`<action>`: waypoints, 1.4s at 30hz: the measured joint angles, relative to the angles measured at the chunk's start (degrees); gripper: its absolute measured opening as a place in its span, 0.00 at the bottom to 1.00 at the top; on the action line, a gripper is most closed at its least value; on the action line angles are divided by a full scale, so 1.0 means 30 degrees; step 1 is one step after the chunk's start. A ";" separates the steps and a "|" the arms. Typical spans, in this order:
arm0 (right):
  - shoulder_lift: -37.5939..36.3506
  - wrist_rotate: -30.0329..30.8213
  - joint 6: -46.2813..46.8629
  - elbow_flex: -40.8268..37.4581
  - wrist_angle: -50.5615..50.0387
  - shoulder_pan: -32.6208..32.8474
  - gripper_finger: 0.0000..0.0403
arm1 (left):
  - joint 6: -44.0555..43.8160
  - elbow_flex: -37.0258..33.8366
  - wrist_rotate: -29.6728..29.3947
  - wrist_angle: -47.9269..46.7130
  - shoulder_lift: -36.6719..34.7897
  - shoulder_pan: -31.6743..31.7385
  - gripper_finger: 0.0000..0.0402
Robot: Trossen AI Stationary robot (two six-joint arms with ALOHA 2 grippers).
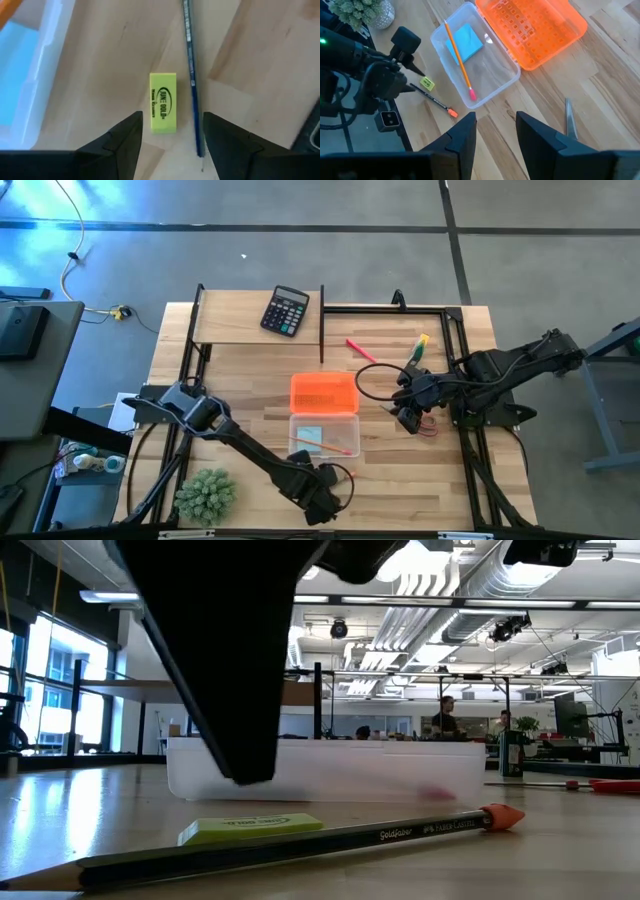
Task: Pack school essentials
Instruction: Put the green eraser into the school supply box
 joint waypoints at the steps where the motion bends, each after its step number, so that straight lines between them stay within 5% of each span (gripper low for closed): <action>1: -0.0007 0.0000 -0.0003 0.0000 0.0000 0.0000 0.32 | 0.0000 -0.0021 0.0028 -0.0080 0.0065 0.0000 0.49; 20: 0.0000 -0.0029 0.0303 0.0000 0.0004 0.0000 0.32 | 0.0202 -0.0028 0.0003 0.0051 0.0840 0.0029 0.46; 42: 0.0000 0.0029 0.0361 0.0000 0.0012 -0.0007 0.32 | 0.1654 0.0123 0.0897 0.0202 0.1816 0.0022 0.13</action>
